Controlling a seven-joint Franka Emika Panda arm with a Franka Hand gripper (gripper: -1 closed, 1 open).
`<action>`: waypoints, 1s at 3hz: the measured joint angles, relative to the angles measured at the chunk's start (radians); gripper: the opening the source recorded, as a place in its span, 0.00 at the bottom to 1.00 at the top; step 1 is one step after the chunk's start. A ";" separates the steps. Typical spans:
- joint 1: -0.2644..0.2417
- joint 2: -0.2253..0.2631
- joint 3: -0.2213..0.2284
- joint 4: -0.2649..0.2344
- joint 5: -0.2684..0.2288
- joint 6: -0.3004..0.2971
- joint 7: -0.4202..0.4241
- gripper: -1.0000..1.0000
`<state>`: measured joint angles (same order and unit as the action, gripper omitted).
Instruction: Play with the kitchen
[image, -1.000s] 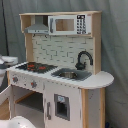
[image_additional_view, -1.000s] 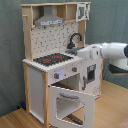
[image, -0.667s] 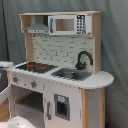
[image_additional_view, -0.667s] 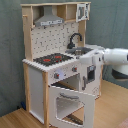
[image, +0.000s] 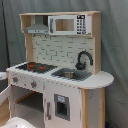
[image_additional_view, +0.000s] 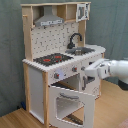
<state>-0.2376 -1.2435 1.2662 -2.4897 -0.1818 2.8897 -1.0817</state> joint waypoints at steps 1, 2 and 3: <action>0.049 -0.050 0.045 -0.028 0.033 -0.043 0.026 1.00; 0.097 -0.098 0.088 -0.055 0.064 -0.085 0.051 1.00; 0.156 -0.159 0.141 -0.090 0.104 -0.136 0.082 1.00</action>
<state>-0.0812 -1.4030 1.4074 -2.5801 -0.0773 2.7537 -0.9995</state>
